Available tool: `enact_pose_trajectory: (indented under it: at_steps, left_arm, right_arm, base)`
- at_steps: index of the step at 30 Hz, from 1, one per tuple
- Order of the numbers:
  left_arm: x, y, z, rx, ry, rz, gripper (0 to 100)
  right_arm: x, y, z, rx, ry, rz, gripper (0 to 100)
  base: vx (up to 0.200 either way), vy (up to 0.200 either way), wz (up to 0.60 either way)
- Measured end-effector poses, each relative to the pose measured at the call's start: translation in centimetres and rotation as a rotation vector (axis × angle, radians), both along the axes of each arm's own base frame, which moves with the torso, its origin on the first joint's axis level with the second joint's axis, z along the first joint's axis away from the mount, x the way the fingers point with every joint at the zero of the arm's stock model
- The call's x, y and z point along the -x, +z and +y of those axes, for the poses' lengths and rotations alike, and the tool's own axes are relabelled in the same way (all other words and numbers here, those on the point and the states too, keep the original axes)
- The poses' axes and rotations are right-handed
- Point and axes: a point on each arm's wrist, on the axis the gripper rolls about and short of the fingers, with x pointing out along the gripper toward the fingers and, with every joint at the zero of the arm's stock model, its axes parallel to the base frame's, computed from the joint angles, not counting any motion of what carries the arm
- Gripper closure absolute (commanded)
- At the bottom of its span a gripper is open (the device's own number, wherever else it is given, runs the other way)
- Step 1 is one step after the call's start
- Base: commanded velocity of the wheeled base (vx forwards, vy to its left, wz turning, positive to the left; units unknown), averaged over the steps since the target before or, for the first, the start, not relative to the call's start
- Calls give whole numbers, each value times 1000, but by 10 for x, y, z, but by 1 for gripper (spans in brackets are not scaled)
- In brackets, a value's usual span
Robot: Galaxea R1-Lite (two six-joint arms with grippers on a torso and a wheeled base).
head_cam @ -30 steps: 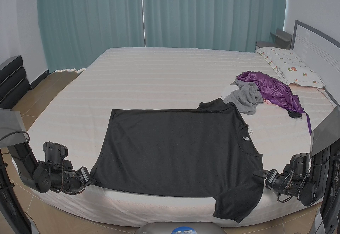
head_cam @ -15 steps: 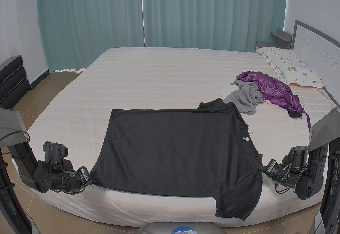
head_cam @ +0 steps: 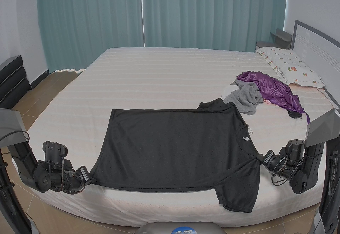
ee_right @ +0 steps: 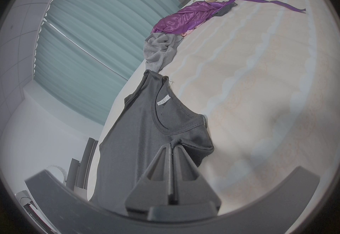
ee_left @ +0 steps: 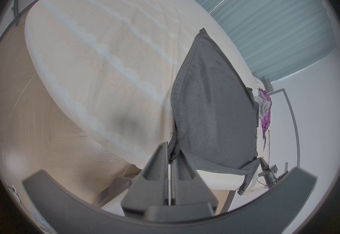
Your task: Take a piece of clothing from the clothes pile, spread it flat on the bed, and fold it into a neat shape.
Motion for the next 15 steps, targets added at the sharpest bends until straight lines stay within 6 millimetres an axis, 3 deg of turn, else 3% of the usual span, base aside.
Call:
enact_pose_trajectory:
  at_steps: [1,2,9,15]
  left_arm:
    - [0,0,0,0,0,0,100]
    - [0,0,0,0,0,0,100]
    - [0,0,0,1,1,2,100]
    - [0,-1,0,1,0,3,100]
  right_arm:
    - [0,-1,0,0,1,1,100]
    - [0,-2,1,0,5,5,0]
    - [5,3,0,-13,19,10,0]
    - [28,17,-4,-25,72,30,0]
  base:
    - [0,0,0]
    - [0,0,0]
    - [0,0,0]
    - [0,0,0]
